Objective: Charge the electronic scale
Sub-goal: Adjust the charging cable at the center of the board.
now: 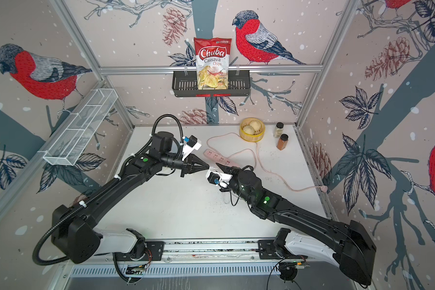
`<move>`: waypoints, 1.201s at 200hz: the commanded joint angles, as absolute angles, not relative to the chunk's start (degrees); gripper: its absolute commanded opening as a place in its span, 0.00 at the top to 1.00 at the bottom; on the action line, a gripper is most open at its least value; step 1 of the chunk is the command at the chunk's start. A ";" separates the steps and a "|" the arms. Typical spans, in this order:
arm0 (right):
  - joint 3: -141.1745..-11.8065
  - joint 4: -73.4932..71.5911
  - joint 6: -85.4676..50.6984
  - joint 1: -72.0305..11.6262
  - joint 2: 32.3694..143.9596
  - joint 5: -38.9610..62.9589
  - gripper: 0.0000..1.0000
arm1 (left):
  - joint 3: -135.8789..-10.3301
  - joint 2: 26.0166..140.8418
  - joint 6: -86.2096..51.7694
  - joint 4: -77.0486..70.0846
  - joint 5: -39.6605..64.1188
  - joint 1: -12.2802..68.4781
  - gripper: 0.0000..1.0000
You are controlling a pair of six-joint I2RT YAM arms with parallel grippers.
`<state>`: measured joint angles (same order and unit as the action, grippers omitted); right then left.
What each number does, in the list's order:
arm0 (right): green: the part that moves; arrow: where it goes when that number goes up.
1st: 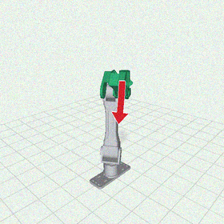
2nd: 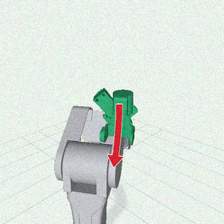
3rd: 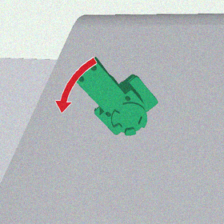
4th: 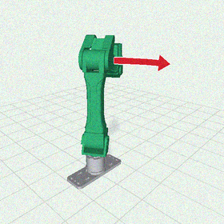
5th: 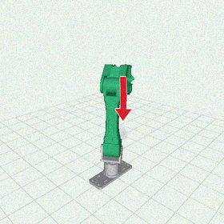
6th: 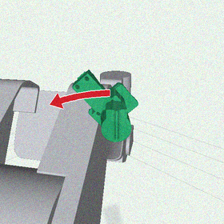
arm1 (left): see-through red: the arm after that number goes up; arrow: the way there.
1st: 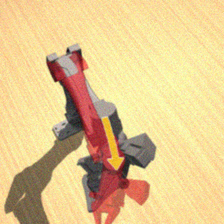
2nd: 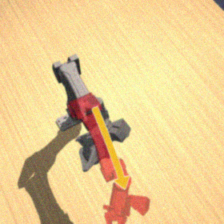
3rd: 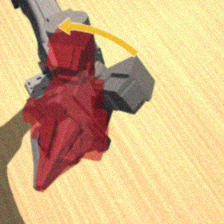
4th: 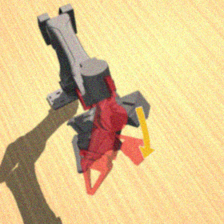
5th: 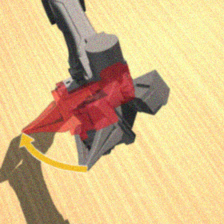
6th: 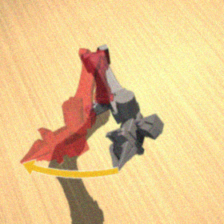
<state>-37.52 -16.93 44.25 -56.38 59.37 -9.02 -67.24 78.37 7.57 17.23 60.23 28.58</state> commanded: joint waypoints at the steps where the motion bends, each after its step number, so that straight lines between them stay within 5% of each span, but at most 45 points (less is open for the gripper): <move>1: -38.82 -20.32 48.11 -56.70 61.14 -9.06 0.85 | -68.87 79.21 7.79 21.00 63.80 27.98 1.00; 16: -39.65 -20.75 47.82 -57.02 61.58 -8.11 1.00 | -68.89 79.37 7.28 21.35 64.29 27.61 1.00; 35: -41.82 -18.52 43.99 -56.50 61.41 -5.29 1.00 | -68.77 78.74 9.42 22.16 62.65 27.35 1.00; 46: -43.93 -14.62 40.18 -54.58 61.19 -1.12 1.00 | -68.61 77.44 11.26 21.81 59.81 27.24 0.66; 51: -44.91 -12.73 38.17 -53.29 61.10 1.55 1.00 | -68.04 76.37 12.05 20.76 58.43 27.17 0.59; 86: -47.52 -4.60 26.74 -41.16 60.48 23.27 1.00 | -54.19 62.44 18.06 -2.00 46.75 26.24 0.44; 107: -49.58 0.26 24.48 -37.93 61.08 29.86 1.00 | -43.18 58.05 28.42 -18.30 42.82 26.94 0.43; 146: -54.11 9.31 21.94 -34.09 63.96 40.83 1.00 | -44.73 61.98 48.23 -18.17 31.78 35.28 0.49; 193: -57.27 15.98 21.18 -33.32 67.63 46.19 1.00 | -48.66 63.50 57.44 -18.69 32.66 35.93 0.54; 240: -58.26 16.82 20.48 -33.22 68.79 46.67 1.00 | -50.99 66.47 70.01 -12.55 39.69 36.25 0.69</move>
